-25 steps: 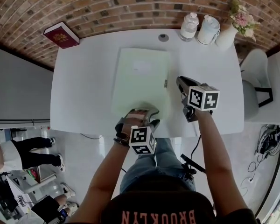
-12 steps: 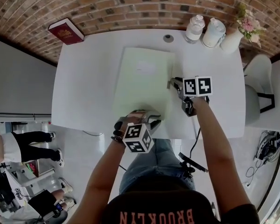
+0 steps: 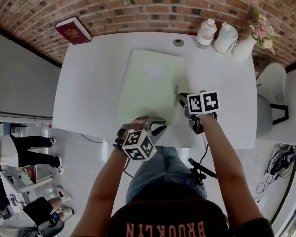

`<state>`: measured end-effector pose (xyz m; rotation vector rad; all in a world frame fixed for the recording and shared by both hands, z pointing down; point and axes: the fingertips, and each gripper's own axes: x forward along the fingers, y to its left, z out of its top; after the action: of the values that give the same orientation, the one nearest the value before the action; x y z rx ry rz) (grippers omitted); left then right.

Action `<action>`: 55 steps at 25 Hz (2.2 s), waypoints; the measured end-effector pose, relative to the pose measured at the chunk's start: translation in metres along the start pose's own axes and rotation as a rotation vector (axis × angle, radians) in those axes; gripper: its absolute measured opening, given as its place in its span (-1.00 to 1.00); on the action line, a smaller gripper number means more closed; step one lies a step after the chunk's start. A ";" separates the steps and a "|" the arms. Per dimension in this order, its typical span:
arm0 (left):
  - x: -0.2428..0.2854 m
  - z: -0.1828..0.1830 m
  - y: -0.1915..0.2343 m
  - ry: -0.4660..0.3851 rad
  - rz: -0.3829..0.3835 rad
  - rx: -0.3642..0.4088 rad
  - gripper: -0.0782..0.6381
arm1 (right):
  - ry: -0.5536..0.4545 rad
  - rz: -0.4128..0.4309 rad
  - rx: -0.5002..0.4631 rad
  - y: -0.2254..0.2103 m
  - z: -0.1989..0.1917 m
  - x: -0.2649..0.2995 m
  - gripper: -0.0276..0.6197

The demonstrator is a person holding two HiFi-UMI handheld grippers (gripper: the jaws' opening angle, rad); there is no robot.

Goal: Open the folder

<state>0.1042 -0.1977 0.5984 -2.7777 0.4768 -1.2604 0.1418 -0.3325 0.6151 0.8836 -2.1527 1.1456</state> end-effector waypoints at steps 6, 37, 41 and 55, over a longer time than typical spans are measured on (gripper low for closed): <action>-0.012 0.007 0.007 -0.092 0.077 -0.085 -0.67 | 0.011 -0.057 -0.121 0.002 0.000 0.002 -0.80; -0.207 0.002 0.087 -0.488 0.432 -0.358 -0.74 | -0.033 -0.265 -0.044 -0.004 0.000 -0.004 -0.80; -0.242 -0.020 0.105 -0.502 0.537 -0.411 -0.75 | -0.020 -0.299 -0.104 -0.002 0.001 -0.004 -0.79; -0.306 -0.105 0.157 -0.406 0.808 -0.577 -0.68 | -0.034 -0.374 -0.042 -0.003 0.001 -0.006 -0.79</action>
<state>-0.2037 -0.2467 0.4189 -2.5738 1.8856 -0.3990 0.1478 -0.3325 0.6119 1.2304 -1.9207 0.8988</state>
